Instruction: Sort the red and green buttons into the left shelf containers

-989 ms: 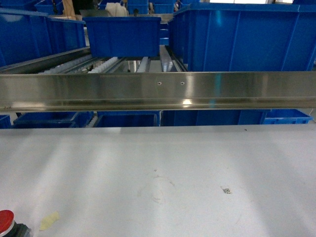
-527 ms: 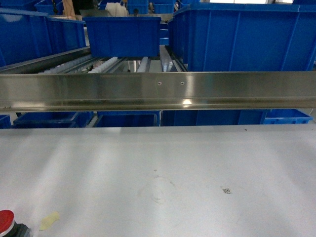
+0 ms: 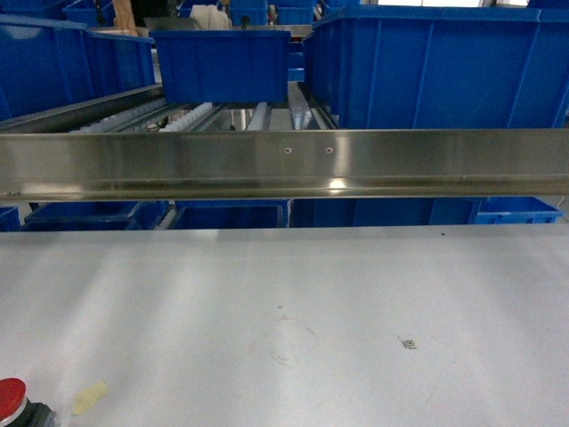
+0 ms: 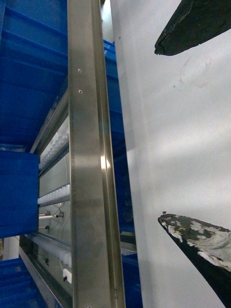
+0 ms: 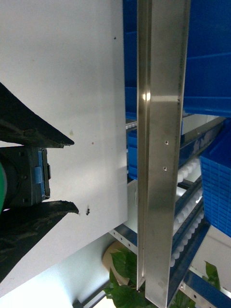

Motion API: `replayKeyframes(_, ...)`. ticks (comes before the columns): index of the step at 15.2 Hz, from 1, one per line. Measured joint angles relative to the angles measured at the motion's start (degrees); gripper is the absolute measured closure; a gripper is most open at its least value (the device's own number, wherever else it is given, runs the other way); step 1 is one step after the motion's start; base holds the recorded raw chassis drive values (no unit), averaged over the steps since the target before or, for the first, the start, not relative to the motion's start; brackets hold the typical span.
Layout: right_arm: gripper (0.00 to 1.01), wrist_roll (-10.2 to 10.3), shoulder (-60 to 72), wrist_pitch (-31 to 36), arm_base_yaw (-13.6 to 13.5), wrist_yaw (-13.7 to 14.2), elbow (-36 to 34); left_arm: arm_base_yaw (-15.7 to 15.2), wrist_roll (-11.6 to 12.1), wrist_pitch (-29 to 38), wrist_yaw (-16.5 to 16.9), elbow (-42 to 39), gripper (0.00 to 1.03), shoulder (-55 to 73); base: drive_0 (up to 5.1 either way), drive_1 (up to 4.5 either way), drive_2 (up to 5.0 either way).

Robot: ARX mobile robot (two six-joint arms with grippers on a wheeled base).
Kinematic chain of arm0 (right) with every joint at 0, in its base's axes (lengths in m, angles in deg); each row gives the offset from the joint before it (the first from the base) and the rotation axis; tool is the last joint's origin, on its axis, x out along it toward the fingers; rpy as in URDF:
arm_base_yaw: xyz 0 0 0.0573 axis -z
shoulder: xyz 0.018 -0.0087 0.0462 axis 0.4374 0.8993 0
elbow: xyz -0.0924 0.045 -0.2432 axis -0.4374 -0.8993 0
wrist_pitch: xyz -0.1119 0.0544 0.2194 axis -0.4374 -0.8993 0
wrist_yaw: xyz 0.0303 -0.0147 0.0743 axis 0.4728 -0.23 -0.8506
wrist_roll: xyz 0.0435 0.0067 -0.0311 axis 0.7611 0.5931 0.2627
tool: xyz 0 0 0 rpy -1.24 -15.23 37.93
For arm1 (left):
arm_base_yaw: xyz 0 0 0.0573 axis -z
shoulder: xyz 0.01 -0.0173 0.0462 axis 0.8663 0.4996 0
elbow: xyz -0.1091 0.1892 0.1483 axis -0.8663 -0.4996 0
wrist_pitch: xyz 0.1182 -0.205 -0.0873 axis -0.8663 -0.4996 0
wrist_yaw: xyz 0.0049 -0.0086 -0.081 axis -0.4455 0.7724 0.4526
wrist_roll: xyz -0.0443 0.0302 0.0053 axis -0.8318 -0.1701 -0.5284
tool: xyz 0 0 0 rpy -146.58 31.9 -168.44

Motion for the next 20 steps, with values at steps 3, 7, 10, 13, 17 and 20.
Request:
replayKeyframes(3,0.72,-0.42,0.17,0.13,0.0,-0.09,-0.09,2.4,3.45,4.04,-1.16,4.2,0.05,19.1,0.0,0.0,0.0)
replayKeyframes(7,0.72,-0.55,0.2,0.04,-0.02,-0.2,-0.09,5.77,8.94,-0.74,-6.64,6.95,0.05,34.23,0.0,0.0,0.0)
replayKeyframes(10,0.72,-0.55,0.2,0.04,-0.02,-0.2,-0.09,7.87,9.94,-2.4,-7.67,6.93,0.05,30.6,0.0,0.0,0.0)
replayKeyframes(13,0.72,-0.55,0.2,0.04,-0.02,-0.2,-0.09,8.68,11.96,-1.53,-8.66,7.1,0.05,31.71,0.0,0.0,0.0)
replayKeyframes(17,0.72,-0.55,0.2,0.04,-0.02,-0.26,-0.09,6.03,13.38,0.79,-11.23,5.81,0.05,35.58,0.0,0.0,0.0)
replayKeyframes(20,0.72,-0.55,0.2,0.04,0.0,-0.22,-0.09,6.71,13.38,3.56,-11.74,4.57,0.05,36.79,0.0,0.0,0.0)
